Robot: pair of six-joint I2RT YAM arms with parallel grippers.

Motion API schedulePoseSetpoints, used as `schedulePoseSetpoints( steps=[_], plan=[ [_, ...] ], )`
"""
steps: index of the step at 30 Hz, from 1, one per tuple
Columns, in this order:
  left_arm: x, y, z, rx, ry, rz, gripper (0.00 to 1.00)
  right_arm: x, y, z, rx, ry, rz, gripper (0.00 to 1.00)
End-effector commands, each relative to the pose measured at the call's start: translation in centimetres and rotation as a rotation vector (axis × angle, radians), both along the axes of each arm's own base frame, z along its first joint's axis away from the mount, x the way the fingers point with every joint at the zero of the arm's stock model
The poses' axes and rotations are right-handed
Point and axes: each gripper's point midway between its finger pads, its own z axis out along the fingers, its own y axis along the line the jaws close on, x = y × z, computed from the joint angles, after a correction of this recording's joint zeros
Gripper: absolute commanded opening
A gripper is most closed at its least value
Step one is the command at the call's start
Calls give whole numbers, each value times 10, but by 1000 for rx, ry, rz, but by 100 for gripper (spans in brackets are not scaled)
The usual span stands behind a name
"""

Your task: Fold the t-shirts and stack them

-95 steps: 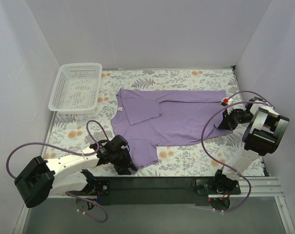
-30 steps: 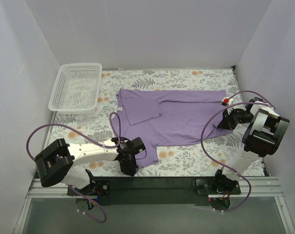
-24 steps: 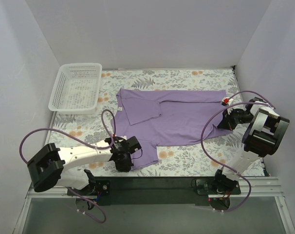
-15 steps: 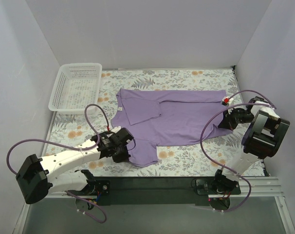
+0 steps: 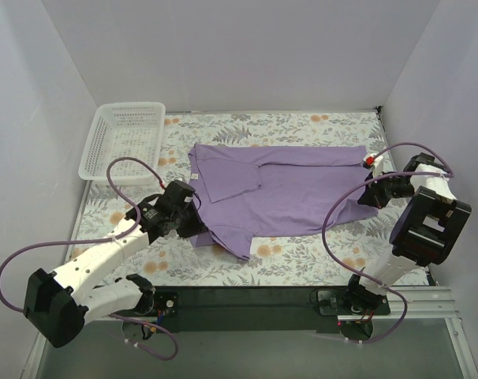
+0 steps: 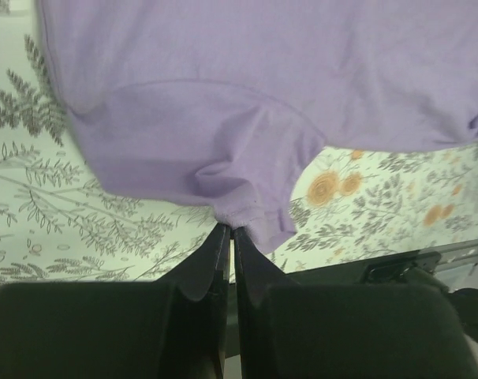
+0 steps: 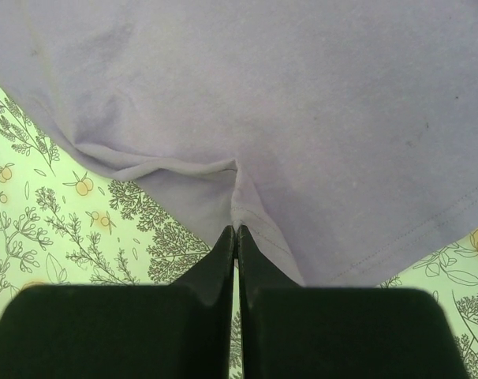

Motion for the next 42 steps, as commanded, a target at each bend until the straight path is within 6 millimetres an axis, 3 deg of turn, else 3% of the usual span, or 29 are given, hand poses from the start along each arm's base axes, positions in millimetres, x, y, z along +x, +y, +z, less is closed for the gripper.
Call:
schedulePoseSetpoints(
  steps=[1, 10, 14, 25, 35, 42],
  plan=[
    [28, -10, 42, -87, -118, -37, 0, 2, -3, 18, -9, -25, -12, 1],
    [67, 2, 70, -145, -190, 21, 0, -3, -20, 27, -7, -34, -86, 1],
    [80, 8, 75, -181, -200, 43, 0, 1, -31, 28, -2, -30, -125, 1],
    [127, 17, 100, -236, -246, 46, 0, 18, -35, 34, 32, -42, -136, 1],
    [158, 28, 102, -242, -245, 56, 0, 32, -43, 35, 43, -38, -151, 1],
    [176, 39, 114, -243, -276, 74, 0, 36, -44, 38, 54, -46, -154, 1]
  ],
)
